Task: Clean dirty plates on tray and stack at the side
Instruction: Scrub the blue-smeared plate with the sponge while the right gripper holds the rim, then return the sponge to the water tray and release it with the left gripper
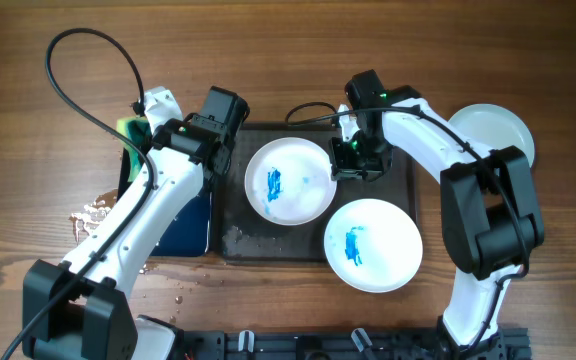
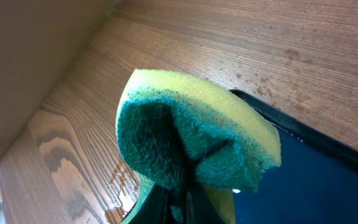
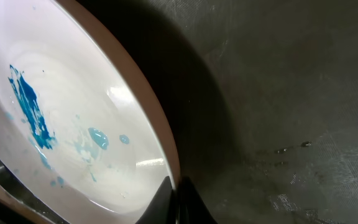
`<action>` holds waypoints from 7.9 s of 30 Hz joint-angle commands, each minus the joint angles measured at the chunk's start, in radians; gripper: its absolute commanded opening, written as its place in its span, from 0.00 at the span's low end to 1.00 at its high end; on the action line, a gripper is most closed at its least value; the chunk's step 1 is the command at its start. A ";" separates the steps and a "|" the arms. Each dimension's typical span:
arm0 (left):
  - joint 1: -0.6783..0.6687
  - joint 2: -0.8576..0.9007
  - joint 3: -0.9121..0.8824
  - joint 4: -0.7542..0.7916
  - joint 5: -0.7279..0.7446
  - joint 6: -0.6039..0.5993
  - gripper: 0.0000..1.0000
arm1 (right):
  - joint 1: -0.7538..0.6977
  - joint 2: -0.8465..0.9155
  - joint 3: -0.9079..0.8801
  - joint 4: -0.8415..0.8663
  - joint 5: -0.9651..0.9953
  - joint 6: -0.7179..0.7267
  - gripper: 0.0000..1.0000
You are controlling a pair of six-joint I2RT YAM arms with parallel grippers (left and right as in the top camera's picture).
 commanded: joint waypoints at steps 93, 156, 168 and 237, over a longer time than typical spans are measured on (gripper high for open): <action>-0.126 0.413 0.000 0.182 0.703 0.088 0.04 | 0.100 0.135 -0.065 0.429 -0.381 0.227 0.41; -0.183 0.413 0.000 0.118 0.339 -0.181 0.04 | 0.097 0.134 -0.065 0.352 -0.298 0.266 0.05; -0.122 0.327 0.072 0.208 0.783 0.092 0.04 | 0.097 0.134 -0.065 0.344 -0.274 0.264 0.05; 0.542 -0.361 0.096 -0.103 0.829 0.133 1.00 | 0.256 -0.151 0.306 -0.047 0.107 0.061 0.05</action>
